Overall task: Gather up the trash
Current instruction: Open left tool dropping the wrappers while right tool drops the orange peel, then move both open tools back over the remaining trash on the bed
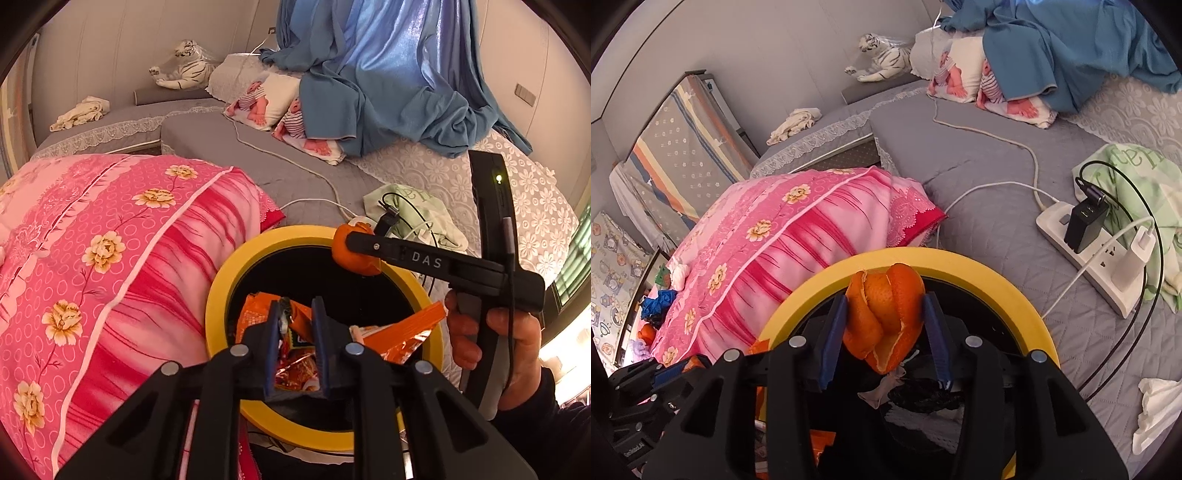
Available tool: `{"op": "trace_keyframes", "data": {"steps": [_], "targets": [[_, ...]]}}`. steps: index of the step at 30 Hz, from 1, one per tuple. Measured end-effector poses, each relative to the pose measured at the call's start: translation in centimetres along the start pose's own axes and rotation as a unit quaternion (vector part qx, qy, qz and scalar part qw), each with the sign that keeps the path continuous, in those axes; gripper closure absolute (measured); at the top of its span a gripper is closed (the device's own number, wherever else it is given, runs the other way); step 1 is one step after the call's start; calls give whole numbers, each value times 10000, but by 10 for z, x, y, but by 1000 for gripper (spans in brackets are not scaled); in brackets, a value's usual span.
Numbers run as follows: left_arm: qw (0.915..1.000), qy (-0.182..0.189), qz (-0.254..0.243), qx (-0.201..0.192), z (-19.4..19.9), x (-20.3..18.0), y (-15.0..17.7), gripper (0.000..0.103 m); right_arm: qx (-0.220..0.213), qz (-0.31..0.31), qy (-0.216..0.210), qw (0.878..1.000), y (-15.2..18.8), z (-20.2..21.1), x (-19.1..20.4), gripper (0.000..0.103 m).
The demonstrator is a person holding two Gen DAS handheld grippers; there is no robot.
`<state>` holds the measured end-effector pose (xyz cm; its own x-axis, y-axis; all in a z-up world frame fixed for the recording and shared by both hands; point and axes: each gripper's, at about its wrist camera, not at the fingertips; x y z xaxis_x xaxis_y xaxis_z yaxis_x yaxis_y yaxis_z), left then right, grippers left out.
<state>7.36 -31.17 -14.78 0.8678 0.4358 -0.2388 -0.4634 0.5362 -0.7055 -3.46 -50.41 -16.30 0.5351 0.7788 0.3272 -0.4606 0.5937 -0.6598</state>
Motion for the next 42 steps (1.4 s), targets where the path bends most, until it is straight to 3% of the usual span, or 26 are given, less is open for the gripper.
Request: {"op": "trace_keyframes", "data": {"steps": [2,4,7,13,21,27,37,42], "targets": [[10000,7,12,-36,2,0,0,82,22,-30,23,10000,1,-1,-2,58],[10000,0,46,-85,5,0,-1,65,24,-79,40,10000,1,-1,-4,56],[9997,-7,120,-192,12,3,-1,50,-53,-139,57,9999,-1,3,-7,48],[9982,-141,324,-483,33,14,-2,25,-232,-133,-13,9996,-6,14,-4,39],[9907,-789,578,-944,88,44,3,12,-364,635,-588,9956,-5,24,51,32],[9745,-1500,971,-1358,143,84,22,8,-437,1282,-980,9859,1,22,108,27],[9259,-2914,1748,-1647,222,157,79,8,-342,2055,-1583,9652,21,2,195,22],[9047,-3218,2253,-1648,249,189,108,8,-161,2301,-1795,9563,29,-15,235,21]]}}
Point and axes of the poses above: each gripper's, at about its wrist camera, not at the fingertips, and z roughly against the way its jaws point, x to its left, y to its underside, and after that the axes turned 2 degrees about y, right-handed
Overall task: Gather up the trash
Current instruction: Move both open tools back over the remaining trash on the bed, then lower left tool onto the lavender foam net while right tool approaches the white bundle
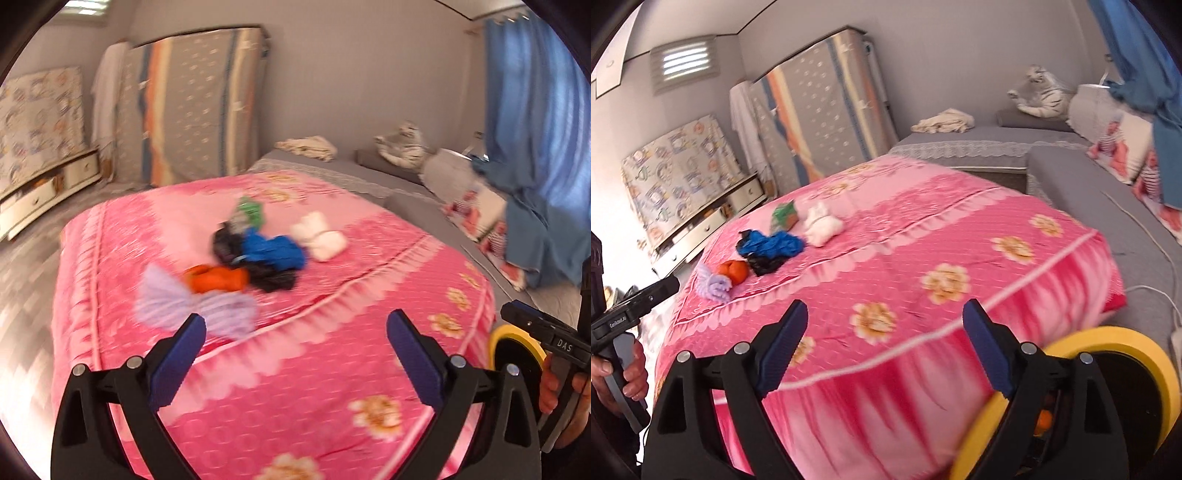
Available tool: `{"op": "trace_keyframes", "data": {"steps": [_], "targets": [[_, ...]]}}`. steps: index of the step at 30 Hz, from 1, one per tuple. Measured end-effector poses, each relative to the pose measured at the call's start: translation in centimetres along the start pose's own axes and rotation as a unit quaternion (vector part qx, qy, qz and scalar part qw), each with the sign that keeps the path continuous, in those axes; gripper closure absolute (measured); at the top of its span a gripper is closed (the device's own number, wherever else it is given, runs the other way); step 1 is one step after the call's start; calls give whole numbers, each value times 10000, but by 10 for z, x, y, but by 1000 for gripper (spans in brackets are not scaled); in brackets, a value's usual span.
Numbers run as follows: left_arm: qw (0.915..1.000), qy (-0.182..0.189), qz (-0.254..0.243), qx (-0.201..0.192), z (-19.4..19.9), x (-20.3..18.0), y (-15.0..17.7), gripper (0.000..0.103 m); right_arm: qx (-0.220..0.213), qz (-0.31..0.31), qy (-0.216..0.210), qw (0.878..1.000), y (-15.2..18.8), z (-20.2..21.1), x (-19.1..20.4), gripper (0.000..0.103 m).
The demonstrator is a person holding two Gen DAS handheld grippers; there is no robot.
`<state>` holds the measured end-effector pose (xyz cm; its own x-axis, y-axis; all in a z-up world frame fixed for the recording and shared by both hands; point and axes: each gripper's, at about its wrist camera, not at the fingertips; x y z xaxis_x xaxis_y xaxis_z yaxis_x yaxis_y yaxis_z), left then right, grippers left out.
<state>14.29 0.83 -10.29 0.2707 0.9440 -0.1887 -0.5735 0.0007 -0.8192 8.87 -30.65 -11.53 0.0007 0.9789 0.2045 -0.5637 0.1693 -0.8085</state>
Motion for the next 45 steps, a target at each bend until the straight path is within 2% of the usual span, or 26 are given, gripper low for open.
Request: {"op": "trace_keyframes", "data": {"steps": [7,12,24,32,45], "targets": [[9987,-262,428,1,0,45,5,8,124,513,-176,9985,-16,-35,43,21],[9976,-421,552,16,-6,62,7,8,169,805,-224,9964,-28,-63,67,21],[9929,-738,934,61,-24,98,1,8,239,1074,-369,9932,-51,-113,95,21],[9905,-761,1133,190,-43,111,-4,8,320,1256,-314,9911,-64,-144,110,22],[9872,-518,1455,386,-63,125,-8,8,552,1503,-45,9871,-93,-202,119,22]]}}
Point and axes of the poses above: each gripper's, at about its wrist camera, not at the fingertips, and z roughly against the way its jaws point, x to its left, y to its underside, and after that the axes turned 2 degrees about y, right-handed
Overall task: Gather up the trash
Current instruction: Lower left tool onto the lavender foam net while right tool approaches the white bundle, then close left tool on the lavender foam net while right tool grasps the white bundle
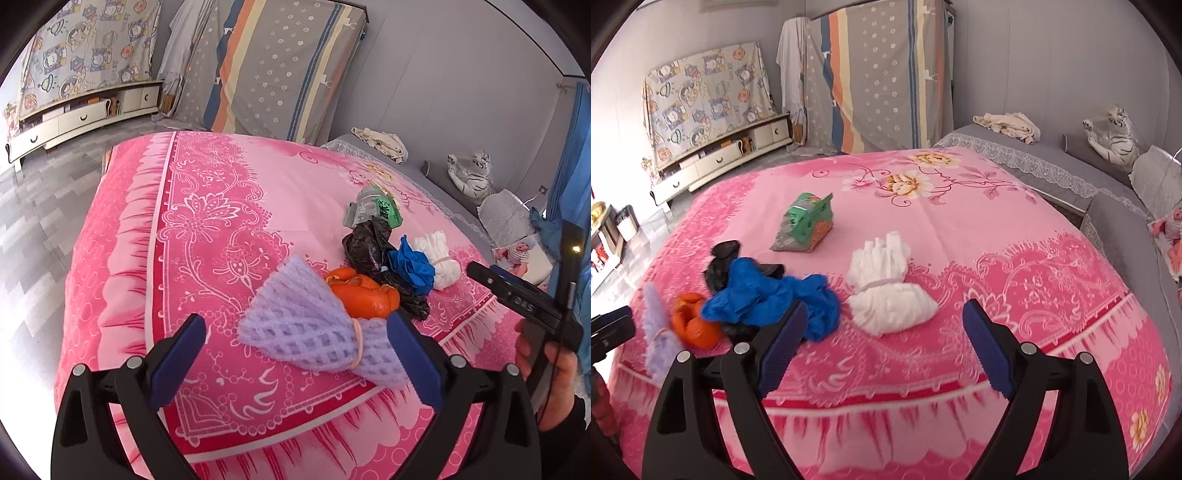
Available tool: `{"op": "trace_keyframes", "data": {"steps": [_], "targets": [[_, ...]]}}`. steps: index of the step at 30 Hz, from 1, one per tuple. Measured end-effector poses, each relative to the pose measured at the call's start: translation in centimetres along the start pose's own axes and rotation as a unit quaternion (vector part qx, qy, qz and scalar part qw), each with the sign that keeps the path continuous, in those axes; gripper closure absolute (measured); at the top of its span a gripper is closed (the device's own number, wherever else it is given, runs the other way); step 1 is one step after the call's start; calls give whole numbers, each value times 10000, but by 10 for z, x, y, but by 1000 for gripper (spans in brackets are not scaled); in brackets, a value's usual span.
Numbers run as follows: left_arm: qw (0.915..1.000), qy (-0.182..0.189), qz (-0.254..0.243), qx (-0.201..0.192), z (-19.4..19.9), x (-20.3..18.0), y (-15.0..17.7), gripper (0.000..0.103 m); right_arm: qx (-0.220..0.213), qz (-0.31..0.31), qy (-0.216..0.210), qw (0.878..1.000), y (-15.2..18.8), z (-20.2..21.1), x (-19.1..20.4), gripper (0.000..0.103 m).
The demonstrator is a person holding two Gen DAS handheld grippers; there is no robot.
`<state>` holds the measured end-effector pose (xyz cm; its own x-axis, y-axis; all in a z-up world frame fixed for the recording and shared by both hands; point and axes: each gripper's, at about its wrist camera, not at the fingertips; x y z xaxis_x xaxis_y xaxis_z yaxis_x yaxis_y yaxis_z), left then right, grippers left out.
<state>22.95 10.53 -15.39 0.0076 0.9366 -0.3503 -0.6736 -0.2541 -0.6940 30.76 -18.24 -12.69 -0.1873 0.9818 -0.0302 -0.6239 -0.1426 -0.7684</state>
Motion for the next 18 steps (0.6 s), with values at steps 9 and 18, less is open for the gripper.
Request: {"op": "trace_keyframes", "data": {"steps": [9,18], "targets": [[9993,256,254,128,-14,6,-7,9,285,16,134,9995,-17,-46,-6,22],[9929,627,981,248,-26,29,-8,23,522,-74,128,9985,-24,-80,-13,22]]}}
Point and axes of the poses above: each gripper's, at about its wrist camera, not at the fingertips, and z roughly against the way its jaws point, x to its left, y to its underside, and after that the axes turned 2 degrees about y, right-handed
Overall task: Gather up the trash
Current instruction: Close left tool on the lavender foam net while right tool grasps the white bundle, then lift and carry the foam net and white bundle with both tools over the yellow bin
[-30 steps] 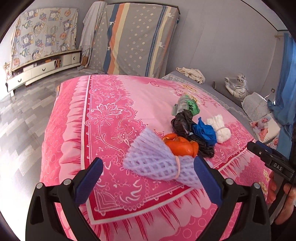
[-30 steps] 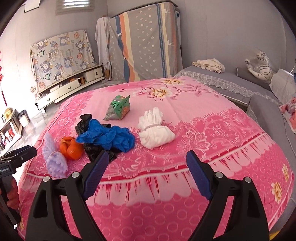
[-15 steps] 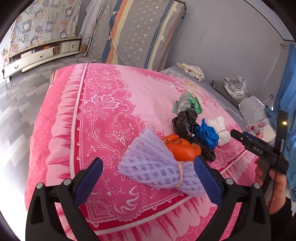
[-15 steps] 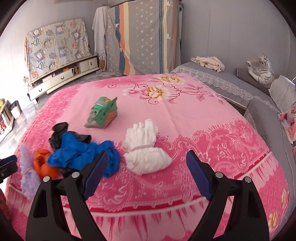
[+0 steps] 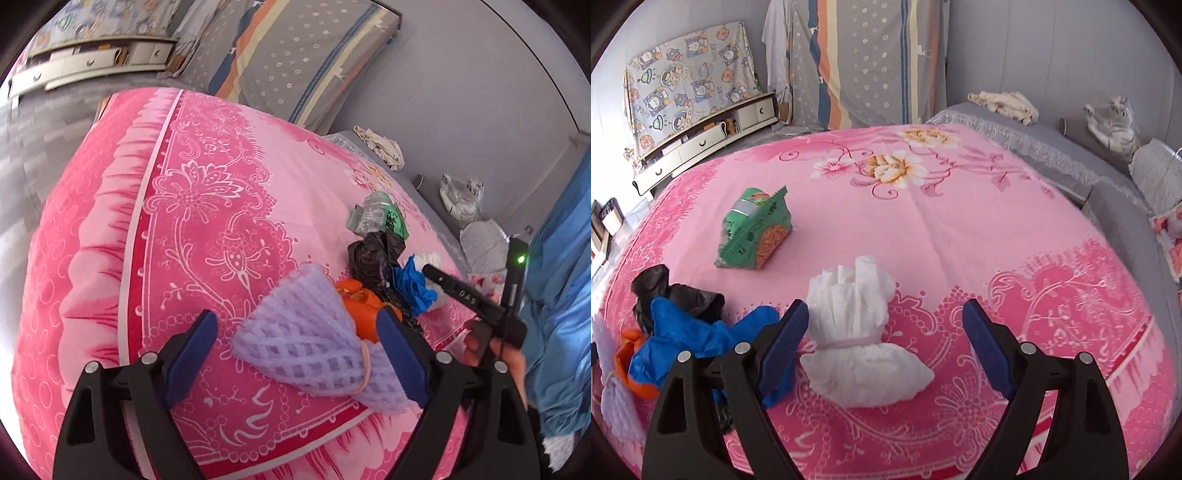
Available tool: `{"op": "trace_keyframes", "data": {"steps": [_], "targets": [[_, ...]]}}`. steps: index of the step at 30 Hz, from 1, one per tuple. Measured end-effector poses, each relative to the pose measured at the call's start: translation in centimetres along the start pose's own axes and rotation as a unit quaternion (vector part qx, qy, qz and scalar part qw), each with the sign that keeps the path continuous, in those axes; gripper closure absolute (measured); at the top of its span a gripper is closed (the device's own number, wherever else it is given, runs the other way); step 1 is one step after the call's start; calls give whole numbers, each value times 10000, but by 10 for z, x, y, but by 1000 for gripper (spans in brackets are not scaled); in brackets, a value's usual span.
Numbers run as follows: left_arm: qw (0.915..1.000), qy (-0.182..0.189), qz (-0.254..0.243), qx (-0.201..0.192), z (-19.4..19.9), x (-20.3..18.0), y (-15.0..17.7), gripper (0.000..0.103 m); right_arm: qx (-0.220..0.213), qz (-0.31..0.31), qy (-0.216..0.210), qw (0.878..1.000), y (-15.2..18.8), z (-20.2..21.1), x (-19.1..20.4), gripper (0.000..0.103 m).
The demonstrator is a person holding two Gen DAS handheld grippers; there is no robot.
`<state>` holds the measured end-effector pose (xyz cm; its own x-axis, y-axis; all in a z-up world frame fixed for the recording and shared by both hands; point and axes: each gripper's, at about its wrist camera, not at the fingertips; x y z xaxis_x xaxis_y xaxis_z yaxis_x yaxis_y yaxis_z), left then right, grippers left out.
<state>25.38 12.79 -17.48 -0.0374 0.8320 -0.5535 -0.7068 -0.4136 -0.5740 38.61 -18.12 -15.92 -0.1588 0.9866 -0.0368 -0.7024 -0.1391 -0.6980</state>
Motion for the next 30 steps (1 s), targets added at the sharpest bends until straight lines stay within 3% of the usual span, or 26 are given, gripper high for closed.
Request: {"op": "trace_keyframes", "data": {"steps": [2,5,7,10,13,14,17,30], "targets": [[10000,28,71,-6,-2,2,-2,26,88,-76,-98,9999,-1,-6,-1,22],[9999,26,86,78,-9,1,-4,41,176,-88,-257,9995,-1,-9,2,25],[9998,61,53,161,-13,-2,-3,60,243,-27,-278,9993,1,-11,6,33],[9995,140,123,245,-16,-2,-1,75,333,-30,-368,9988,4,-12,10,48],[9996,175,112,204,-15,-3,0,81,349,80,-347,9988,6,-10,16,63],[9996,180,94,192,-14,-3,0,82,342,156,-333,9987,6,-9,19,69],[9998,161,-56,102,-8,-9,0,84,298,287,-236,9989,8,-5,25,73],[9967,184,-696,-377,38,-35,-1,84,65,-103,-316,9994,6,40,11,74]]}}
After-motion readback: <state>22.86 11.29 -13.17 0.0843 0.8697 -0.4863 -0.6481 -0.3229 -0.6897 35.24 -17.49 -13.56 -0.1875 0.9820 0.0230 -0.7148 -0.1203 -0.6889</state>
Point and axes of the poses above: each gripper's, at about its wrist camera, not at the fingertips, and z roughly against the way its jaws point, x to its left, y to its underside, and after that the axes turned 2 degrees about y, right-handed
